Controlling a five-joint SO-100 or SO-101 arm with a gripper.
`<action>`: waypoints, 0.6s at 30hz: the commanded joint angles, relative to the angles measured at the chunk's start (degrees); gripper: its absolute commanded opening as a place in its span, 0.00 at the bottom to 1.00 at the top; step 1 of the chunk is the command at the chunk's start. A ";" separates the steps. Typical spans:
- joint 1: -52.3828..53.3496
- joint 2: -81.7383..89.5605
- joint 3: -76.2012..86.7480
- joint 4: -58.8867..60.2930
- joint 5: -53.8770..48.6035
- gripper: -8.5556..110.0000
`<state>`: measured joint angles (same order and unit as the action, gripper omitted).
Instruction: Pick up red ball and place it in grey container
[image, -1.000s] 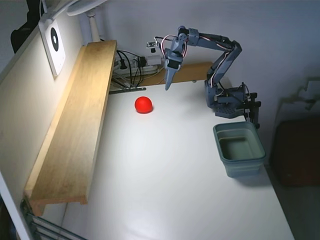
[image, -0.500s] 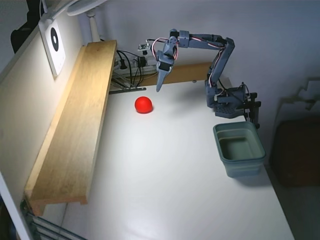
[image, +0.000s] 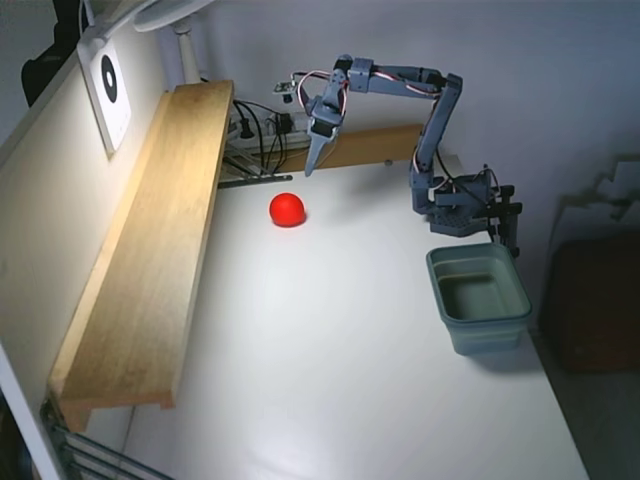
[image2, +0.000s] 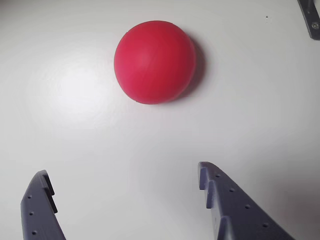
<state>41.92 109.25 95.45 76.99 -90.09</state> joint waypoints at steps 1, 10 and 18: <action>0.58 -2.08 -3.97 -1.30 0.09 0.39; 0.78 -6.91 -7.50 -2.60 0.09 0.39; 1.11 -9.90 -9.90 -3.19 0.09 0.39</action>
<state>41.66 98.79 88.07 73.65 -90.09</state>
